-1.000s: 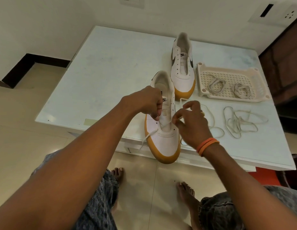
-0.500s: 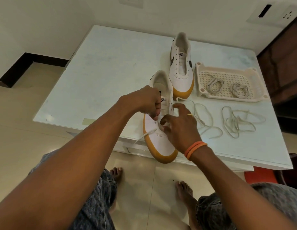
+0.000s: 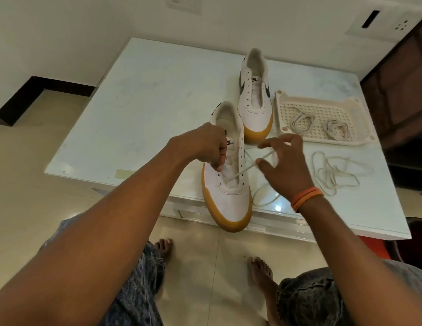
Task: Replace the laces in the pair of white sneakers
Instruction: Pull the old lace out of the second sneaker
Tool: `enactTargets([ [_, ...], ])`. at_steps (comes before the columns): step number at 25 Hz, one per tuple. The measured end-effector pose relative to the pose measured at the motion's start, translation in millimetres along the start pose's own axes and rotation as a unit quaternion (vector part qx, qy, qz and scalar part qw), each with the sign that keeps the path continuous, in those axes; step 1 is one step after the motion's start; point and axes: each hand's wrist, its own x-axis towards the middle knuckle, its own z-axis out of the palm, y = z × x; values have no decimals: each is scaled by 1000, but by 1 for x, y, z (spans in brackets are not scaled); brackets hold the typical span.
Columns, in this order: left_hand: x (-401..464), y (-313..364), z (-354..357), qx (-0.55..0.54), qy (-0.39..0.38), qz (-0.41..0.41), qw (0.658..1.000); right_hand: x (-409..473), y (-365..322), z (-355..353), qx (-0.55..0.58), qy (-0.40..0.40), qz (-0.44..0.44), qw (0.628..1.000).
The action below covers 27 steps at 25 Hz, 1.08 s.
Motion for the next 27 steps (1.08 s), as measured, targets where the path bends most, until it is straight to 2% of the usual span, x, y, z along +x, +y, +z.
enactTargets([
  [3,0,1,1,7,3,0,1000,-18,-22,35,-78,-72,-91,990],
  [6,0,0,1,2,0,0,1000,-23,-22,47,-126,-94,-80,984],
  [14,-2,-1,-3,-26,14,9,1000,-13,-20,33,22,-107,-14,994],
  [18,-4,-3,-5,-21,15,8,1000,-12,-18,33,50,-109,-31,992],
  [19,-5,-3,-5,-15,16,5,1000,-11,-16,32,85,-108,-16,990],
  [21,-7,-8,-7,-4,19,-7,1000,-6,-7,24,208,-77,71,973],
  [22,-8,-12,-9,-2,21,-16,1000,-2,0,20,230,-50,112,966],
  [23,-8,-17,-11,-3,24,-28,999,1,8,16,197,-16,125,972],
  [24,-9,-21,-13,-4,27,-39,999,4,15,13,120,0,118,986],
  [26,-9,-27,-15,-2,40,-53,998,6,20,9,3,-12,90,996],
  [27,-9,-30,-17,0,51,-57,997,6,19,8,-16,-22,85,996],
])
